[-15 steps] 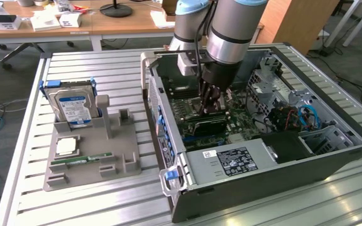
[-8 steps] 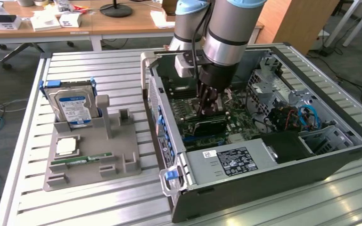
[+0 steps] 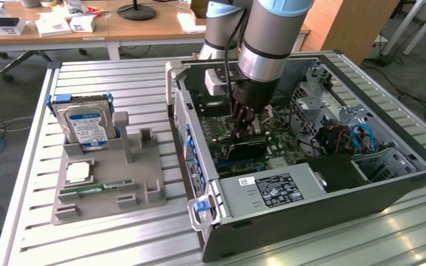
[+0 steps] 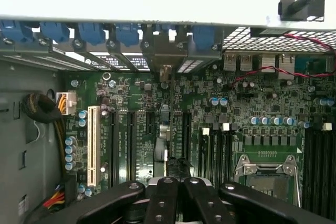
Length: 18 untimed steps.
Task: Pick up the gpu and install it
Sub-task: 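Press down on the gpu until it lock into place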
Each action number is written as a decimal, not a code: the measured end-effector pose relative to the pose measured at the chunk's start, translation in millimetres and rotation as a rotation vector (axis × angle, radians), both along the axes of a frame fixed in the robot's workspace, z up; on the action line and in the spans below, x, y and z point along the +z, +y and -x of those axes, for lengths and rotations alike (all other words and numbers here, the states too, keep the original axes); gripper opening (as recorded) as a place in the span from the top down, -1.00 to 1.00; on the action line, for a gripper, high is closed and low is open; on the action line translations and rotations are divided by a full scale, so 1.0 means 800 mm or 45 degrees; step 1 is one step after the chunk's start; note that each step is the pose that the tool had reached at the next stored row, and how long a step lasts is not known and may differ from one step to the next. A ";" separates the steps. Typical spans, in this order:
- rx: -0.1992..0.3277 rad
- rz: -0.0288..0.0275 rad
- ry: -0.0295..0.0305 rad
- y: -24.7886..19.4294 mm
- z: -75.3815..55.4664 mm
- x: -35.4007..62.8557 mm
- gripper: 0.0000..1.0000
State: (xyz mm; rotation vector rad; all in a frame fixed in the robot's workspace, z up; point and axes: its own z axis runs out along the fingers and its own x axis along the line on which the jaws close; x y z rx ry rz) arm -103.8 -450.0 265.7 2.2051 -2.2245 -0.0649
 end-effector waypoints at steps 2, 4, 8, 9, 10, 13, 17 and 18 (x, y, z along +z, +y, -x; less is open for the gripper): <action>0.000 0.0016 0.0006 -0.0001 0.000 -0.003 0.79; 0.000 0.0018 0.0007 -0.0001 0.000 -0.004 0.79; 0.000 0.0012 0.0003 -0.0001 0.000 -0.004 0.79; 0.000 0.0013 0.0002 -0.0001 0.000 -0.005 0.79; 0.000 0.0013 0.0001 -0.0001 0.001 -0.005 0.79; 0.000 0.0017 0.0006 -0.0001 0.002 -0.007 0.79; 0.000 0.0009 0.0002 -0.0001 0.002 -0.007 0.79; 0.000 0.0008 0.0003 0.0000 0.002 -0.007 0.79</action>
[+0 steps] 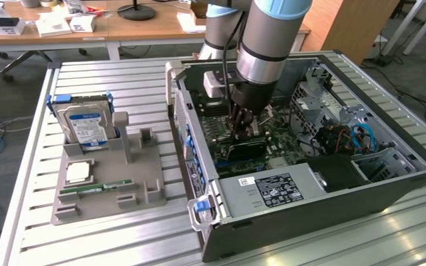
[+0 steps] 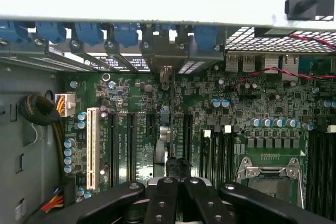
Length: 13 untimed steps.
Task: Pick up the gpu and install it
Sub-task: 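Press down on the gpu until it lock into place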
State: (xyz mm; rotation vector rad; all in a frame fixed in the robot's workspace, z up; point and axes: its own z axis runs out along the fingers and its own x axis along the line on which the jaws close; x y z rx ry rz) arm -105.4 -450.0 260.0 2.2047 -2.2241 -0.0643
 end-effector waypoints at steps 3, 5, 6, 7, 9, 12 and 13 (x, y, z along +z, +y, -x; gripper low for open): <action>0.000 0.0000 -0.0001 0.0000 0.000 0.000 0.79; 0.000 0.0000 -0.0001 0.0000 0.000 0.000 0.79; 0.000 -0.0006 -0.0002 0.0000 0.000 0.001 0.79; 0.000 -0.0025 -0.0010 0.0003 0.000 0.002 0.79; 0.000 -0.0014 -0.0009 0.0002 0.000 0.008 0.79; 0.000 -0.0002 -0.0002 0.0000 0.000 0.020 0.79; 0.000 -0.0002 -0.0001 0.0001 0.000 0.023 0.79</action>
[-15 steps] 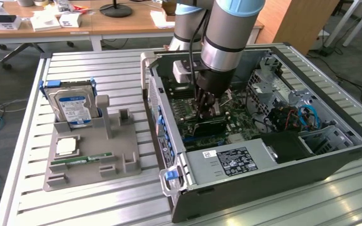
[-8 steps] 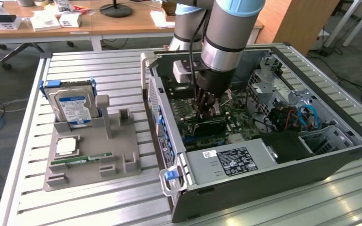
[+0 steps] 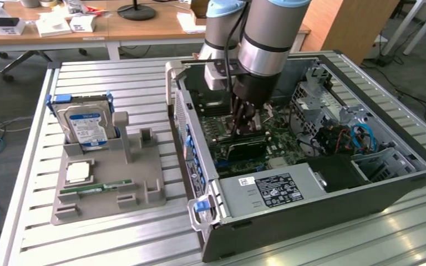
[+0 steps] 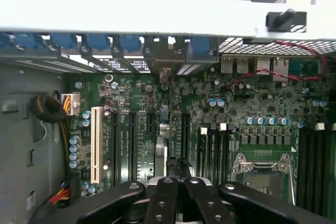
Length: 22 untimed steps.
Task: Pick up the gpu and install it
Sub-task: 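Press down on the gpu until it lock into place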
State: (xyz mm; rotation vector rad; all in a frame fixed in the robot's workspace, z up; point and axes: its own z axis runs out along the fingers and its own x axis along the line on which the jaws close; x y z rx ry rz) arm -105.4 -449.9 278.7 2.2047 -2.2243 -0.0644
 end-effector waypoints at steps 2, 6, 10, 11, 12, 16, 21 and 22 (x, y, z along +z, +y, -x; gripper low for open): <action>0.000 0.0000 -0.0001 0.0000 0.000 0.008 0.79; 0.000 0.0001 0.0000 0.0000 0.000 0.022 0.79; 0.000 0.0001 0.0000 0.0000 0.000 0.031 0.79; 0.000 0.0000 -0.0001 0.0001 0.000 0.031 0.79; 0.000 0.0002 -0.0002 0.0000 0.000 0.031 0.79; 0.000 0.0010 0.0000 0.0000 0.000 0.038 0.79; 0.000 0.0009 -0.0001 0.0000 0.000 0.038 0.79; 0.000 0.0011 0.0000 0.0000 0.000 0.038 0.79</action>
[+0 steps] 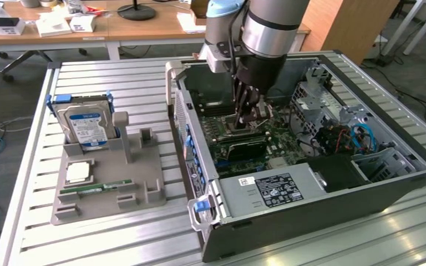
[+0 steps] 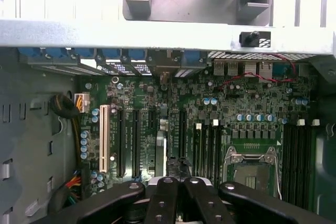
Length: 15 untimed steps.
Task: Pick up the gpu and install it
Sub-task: 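Press down on the gpu until it lock into place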
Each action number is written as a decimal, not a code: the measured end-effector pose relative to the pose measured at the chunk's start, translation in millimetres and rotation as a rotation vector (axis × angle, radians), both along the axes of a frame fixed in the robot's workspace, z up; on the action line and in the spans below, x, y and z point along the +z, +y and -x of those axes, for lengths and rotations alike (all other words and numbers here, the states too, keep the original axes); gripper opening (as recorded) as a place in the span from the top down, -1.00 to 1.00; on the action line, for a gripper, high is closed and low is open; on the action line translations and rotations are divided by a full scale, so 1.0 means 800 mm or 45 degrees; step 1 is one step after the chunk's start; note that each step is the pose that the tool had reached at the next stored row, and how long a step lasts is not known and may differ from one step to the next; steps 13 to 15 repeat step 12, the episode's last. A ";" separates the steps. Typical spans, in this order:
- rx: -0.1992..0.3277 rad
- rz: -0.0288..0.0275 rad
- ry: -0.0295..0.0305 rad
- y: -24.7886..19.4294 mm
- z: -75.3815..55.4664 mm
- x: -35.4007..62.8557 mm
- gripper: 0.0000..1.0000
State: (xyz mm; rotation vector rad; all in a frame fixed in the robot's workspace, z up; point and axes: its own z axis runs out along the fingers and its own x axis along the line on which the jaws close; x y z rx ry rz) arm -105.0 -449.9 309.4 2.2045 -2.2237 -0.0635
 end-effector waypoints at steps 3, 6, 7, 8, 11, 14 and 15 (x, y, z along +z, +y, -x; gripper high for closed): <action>0.000 0.0000 0.0000 0.0000 -0.003 0.000 0.79; 0.000 0.0001 0.0000 0.0000 -0.005 0.000 0.79; 0.000 0.0000 0.0000 0.0000 -0.005 0.000 0.79; 0.000 0.0000 0.0000 0.0000 -0.005 0.000 0.79; 0.000 -0.0001 0.0000 0.0000 -0.005 0.000 0.79; 0.000 -0.0001 0.0000 0.0000 -0.005 0.000 0.79; 0.000 -0.0001 0.0000 0.0000 -0.005 0.000 0.79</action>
